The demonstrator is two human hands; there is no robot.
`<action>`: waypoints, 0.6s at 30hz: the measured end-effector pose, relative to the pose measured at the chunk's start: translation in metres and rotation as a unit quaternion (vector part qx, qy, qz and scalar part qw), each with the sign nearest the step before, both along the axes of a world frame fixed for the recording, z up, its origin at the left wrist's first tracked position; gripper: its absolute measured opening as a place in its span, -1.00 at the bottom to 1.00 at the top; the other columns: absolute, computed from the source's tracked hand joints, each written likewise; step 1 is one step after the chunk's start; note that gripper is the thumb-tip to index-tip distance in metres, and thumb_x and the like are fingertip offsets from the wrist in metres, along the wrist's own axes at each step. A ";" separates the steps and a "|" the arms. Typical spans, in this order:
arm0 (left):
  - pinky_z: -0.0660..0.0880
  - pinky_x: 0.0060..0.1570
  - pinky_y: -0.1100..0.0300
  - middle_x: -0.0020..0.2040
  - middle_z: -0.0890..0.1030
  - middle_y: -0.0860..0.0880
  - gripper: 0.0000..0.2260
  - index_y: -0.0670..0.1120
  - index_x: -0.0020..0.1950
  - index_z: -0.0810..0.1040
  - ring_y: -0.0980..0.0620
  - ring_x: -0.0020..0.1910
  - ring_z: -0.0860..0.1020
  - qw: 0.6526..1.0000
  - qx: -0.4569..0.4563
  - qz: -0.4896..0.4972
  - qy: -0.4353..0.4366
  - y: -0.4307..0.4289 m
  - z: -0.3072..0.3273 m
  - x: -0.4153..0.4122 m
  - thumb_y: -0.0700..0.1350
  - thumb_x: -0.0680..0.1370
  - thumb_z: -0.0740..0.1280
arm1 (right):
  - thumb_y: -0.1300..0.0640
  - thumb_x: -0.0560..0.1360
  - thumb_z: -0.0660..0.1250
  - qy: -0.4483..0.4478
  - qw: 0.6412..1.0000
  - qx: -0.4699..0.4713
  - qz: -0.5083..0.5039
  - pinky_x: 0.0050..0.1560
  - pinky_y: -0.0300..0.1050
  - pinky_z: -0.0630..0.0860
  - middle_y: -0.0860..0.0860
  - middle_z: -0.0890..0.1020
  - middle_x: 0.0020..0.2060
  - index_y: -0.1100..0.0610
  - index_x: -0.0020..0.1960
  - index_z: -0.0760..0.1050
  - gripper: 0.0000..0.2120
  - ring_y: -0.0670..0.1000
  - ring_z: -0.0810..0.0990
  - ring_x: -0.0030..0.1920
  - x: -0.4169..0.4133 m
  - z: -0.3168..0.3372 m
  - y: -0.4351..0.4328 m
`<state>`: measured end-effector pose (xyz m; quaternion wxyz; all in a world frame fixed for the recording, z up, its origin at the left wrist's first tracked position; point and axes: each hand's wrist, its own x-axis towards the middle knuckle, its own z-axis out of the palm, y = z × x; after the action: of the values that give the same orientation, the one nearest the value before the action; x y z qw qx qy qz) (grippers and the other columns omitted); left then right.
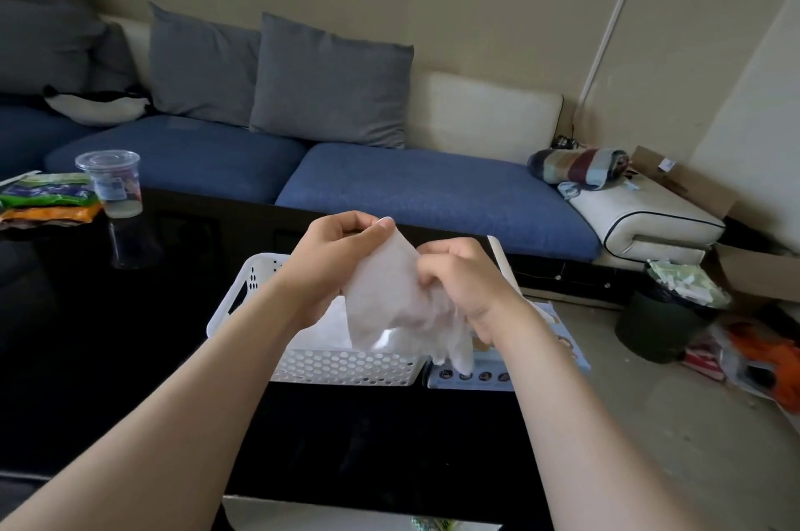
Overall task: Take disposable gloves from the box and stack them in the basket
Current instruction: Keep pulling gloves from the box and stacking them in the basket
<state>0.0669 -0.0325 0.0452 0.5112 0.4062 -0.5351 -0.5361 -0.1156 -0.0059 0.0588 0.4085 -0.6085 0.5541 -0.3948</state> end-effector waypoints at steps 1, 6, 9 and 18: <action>0.51 -0.11 -0.02 -0.12 0.67 -0.08 -0.64 -0.26 0.12 0.62 -0.05 -0.14 0.61 1.000 0.005 -0.005 -0.006 0.001 0.000 0.000 0.06 0.62 0.44 | 0.21 0.29 0.31 -0.015 1.000 -0.001 0.000 -0.20 -0.04 0.26 0.08 0.36 -0.41 0.13 -0.43 0.36 -0.84 0.08 0.33 -0.30 -0.002 0.002 0.001; 0.66 -0.07 0.00 0.00 0.69 -0.10 -0.72 -0.13 0.16 0.63 -0.07 -0.05 0.68 0.997 0.041 0.012 -0.060 -0.001 -0.004 0.004 0.08 0.67 0.37 | 0.21 0.43 0.39 0.030 0.998 0.002 -0.049 -0.15 -0.08 0.45 0.06 0.60 -0.41 0.17 -0.37 0.62 -0.79 0.05 0.57 -0.26 -0.014 0.005 -0.002; 0.67 0.04 -0.11 0.04 0.69 -0.13 -0.77 -0.06 0.16 0.60 -0.13 0.02 0.68 0.989 0.080 0.032 -0.121 -0.006 -0.013 0.013 0.08 0.70 0.31 | 0.09 0.47 0.49 0.108 0.986 -0.051 -0.119 -0.08 -0.13 0.62 -0.13 0.75 -0.25 0.02 -0.19 0.77 -0.90 -0.11 0.70 -0.09 -0.018 -0.004 -0.011; 0.58 -0.34 0.17 0.03 0.64 -0.05 -0.77 -0.03 0.16 0.55 -0.04 -0.06 0.64 0.974 0.033 0.105 -0.200 -0.020 -0.021 0.029 0.11 0.72 0.23 | -0.23 0.57 0.46 0.225 0.959 -0.143 -0.098 -0.25 -0.23 0.49 -0.09 0.70 -0.31 -0.03 -0.09 0.74 -0.72 -0.13 0.64 -0.29 -0.009 -0.019 -0.031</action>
<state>0.0955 -0.0520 0.0240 0.4336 0.5758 -0.5630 -0.4043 -0.1244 -0.0371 0.0400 0.1410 -0.6762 0.6267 -0.3606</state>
